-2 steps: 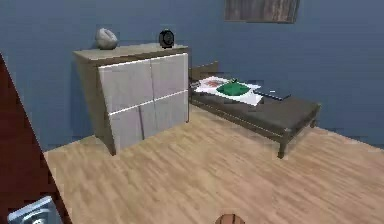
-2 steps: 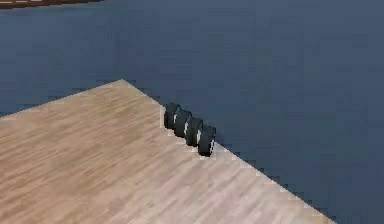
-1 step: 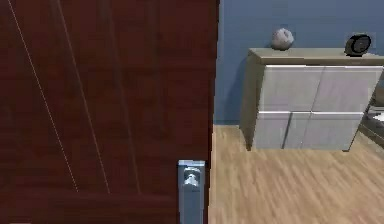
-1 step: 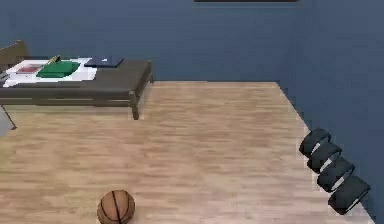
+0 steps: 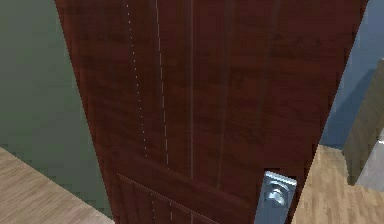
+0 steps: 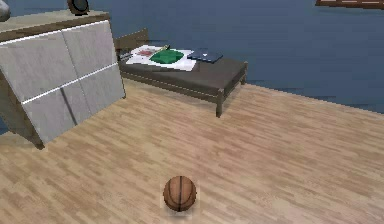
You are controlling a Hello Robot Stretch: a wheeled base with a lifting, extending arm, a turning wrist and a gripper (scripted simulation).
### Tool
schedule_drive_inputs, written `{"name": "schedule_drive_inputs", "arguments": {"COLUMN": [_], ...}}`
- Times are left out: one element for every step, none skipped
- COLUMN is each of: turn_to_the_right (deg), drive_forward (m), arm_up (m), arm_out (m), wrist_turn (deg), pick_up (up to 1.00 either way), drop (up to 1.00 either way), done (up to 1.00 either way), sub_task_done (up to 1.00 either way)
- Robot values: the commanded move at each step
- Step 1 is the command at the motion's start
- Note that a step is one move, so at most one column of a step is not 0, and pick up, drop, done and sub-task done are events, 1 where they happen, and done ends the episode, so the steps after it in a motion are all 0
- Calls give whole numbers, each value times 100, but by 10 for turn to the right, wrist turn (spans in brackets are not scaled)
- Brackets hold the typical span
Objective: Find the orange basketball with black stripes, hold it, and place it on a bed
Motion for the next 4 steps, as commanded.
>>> {"name": "schedule_drive_inputs", "arguments": {"turn_to_the_right": [0,0,0,0], "drive_forward": [0,0,0,0], "arm_up": [16,0,0,0], "arm_out": [0,50,0,0], "wrist_turn": [0,0,450,450], "pick_up": [0,0,0,0], "drop": [0,0,0,0], "done": [0,0,0,0], "sub_task_done": [0,0,0,0]}}
